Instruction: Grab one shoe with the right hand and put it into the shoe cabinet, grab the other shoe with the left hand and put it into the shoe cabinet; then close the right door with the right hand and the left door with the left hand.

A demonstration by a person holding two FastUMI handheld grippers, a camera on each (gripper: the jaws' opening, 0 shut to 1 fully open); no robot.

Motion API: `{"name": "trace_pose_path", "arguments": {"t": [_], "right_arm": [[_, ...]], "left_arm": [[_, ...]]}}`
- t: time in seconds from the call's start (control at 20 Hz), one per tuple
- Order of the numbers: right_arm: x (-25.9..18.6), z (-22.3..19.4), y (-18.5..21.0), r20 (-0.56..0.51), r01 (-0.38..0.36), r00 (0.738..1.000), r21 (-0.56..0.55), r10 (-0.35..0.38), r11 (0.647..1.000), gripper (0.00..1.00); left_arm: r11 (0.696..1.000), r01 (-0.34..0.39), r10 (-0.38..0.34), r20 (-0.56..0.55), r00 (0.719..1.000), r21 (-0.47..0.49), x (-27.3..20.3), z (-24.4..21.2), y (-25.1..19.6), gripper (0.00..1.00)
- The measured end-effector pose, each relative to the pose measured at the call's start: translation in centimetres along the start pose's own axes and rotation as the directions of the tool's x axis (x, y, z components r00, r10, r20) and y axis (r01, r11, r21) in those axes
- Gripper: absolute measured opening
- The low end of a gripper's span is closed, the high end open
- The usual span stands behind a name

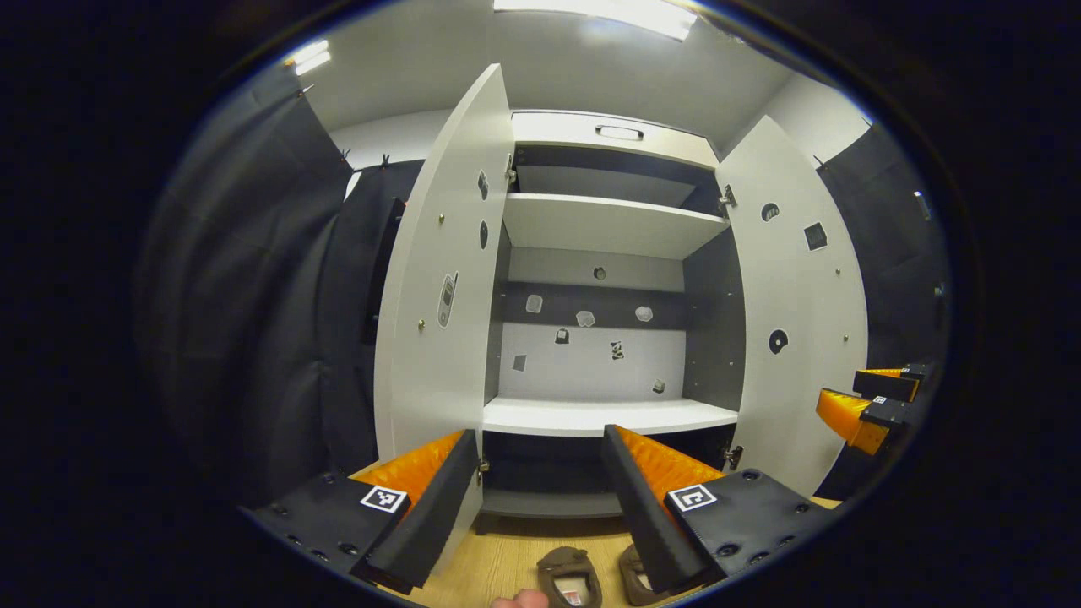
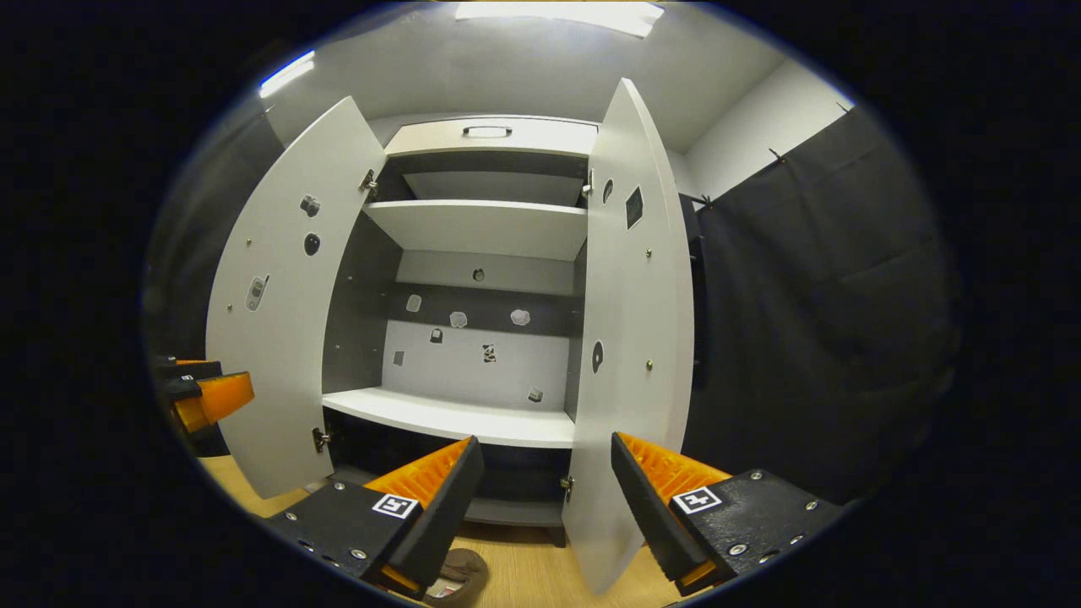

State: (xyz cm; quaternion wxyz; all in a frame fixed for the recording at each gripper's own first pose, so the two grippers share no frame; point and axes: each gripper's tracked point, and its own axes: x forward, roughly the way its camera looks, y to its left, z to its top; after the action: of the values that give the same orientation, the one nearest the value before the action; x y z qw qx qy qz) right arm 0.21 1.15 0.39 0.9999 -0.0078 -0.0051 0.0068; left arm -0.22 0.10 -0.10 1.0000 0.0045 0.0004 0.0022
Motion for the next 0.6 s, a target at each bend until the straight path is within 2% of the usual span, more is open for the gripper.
{"name": "trace_pose_path", "arguments": {"t": [0.55, 0.6], "right_arm": [[0.9, 0.6, 0.8, 0.012, -0.002, 1.0, -0.009, 0.002, 1.0, 0.94], [1.2, 0.7, 1.1, 0.014, -0.006, 1.0, -0.014, 0.007, 1.0, 0.94]], "left_arm": [[1.0, -0.003, 0.003, -0.007, 1.0, 0.013, -0.1, -0.2, 0.7, 0.96], [1.0, -0.003, 0.003, -0.006, 1.0, 0.014, -0.1, -0.1, 0.7, 0.99]]}}
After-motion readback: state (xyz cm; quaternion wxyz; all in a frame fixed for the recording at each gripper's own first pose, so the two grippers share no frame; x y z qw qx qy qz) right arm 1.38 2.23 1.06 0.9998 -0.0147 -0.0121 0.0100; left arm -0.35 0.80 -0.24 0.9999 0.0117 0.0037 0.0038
